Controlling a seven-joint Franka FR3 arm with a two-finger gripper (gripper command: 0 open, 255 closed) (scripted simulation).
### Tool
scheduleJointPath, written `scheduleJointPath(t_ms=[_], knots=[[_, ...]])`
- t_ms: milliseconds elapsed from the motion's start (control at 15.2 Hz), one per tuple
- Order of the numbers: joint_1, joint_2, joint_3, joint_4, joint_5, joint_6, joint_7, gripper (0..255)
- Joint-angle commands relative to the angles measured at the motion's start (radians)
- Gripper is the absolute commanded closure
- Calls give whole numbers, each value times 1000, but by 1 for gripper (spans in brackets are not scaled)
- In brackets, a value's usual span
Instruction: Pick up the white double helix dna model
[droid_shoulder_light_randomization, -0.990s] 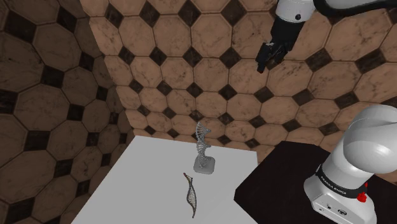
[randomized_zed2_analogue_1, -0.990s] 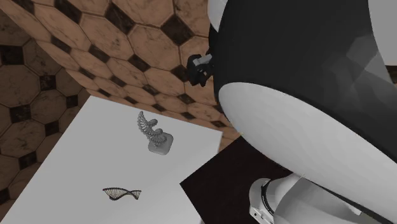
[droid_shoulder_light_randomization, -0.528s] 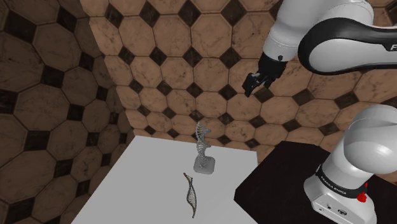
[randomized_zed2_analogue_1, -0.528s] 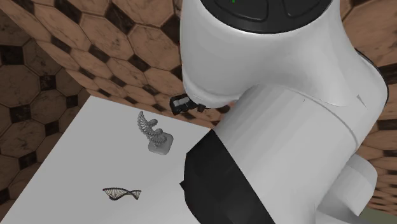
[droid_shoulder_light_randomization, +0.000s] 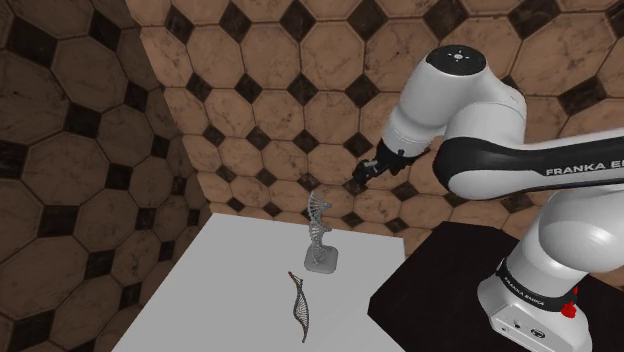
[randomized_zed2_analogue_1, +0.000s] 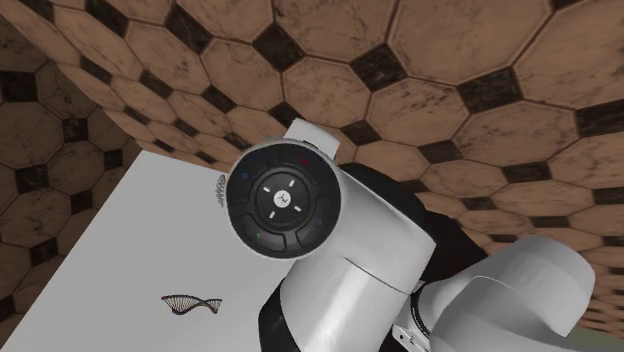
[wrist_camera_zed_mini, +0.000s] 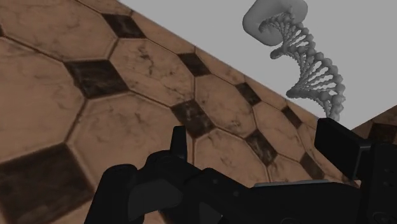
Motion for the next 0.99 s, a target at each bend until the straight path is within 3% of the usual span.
scheduleJointPath(t_ms=[0,198,396,528,726,924], knots=[[-23,45,77,-26,6,94,84,0],[-109,144,224,-28,-13,232,223,0],[-265,241,418,-6,-65,360,381,0],[-416,288,583,23,-114,434,494,0],[-694,307,875,84,-172,524,652,0],[-955,256,1152,162,-173,589,763,0]])
